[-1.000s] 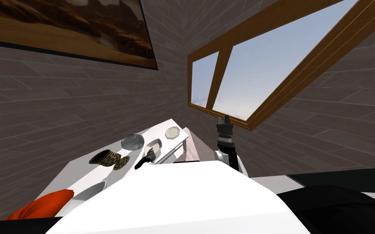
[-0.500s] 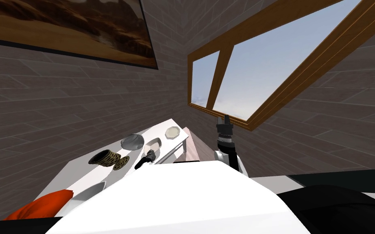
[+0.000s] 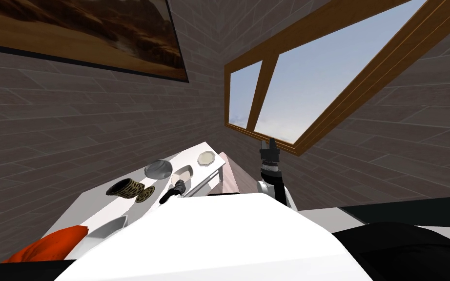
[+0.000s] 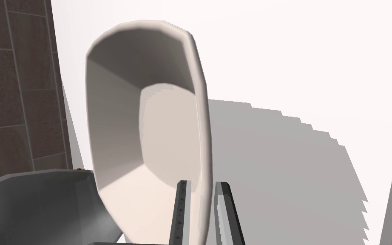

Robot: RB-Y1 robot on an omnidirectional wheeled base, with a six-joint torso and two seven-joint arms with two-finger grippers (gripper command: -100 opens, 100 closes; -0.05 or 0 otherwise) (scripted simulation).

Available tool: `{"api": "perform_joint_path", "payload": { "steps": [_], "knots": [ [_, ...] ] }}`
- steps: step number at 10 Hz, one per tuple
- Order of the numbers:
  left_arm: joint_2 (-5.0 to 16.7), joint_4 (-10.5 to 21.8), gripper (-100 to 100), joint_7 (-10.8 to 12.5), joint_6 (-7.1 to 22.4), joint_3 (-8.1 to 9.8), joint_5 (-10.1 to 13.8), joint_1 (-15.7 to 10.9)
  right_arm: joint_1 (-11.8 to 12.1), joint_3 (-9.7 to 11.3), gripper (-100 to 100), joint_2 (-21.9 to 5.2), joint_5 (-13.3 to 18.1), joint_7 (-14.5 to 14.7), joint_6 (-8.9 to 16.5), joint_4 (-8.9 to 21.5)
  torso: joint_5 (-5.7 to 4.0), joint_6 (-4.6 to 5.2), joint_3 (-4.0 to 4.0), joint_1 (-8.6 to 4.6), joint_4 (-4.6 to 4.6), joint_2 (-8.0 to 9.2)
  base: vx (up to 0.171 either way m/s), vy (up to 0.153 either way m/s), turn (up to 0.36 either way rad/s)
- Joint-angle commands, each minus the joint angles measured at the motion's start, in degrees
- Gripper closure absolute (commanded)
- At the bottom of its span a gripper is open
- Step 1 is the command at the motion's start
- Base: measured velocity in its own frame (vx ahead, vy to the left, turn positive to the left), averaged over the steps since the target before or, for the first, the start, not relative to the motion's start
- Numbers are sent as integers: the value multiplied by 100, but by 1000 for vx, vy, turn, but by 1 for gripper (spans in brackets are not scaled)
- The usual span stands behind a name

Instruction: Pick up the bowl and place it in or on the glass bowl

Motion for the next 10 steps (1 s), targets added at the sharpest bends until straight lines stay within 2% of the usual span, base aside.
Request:
{"api": "perform_joint_path", "payload": {
  "steps": [1, 2, 10],
  "knots": [
    [0, 0, 0, 0, 0, 0, 0, 0, 0, 0, 0, 0, 0, 0, 0, 0, 0, 0, 0, 0, 0, 0, -5, -4, 1],
    [55, -182, 100, 28, 107, 23, 51, 101, 0, 0, 0, 0, 0, 0, 0, 0, 0, 0, -4, 5, -1, -7, -49, 26, 9],
    [265, -1123, 100, 170, 662, 146, 317, 615, 0, -1, 0, -1, 0, 0, 0, 0, -7, -21, 21, 43, 11, 32, -83, 68, 17]
  ]
}}
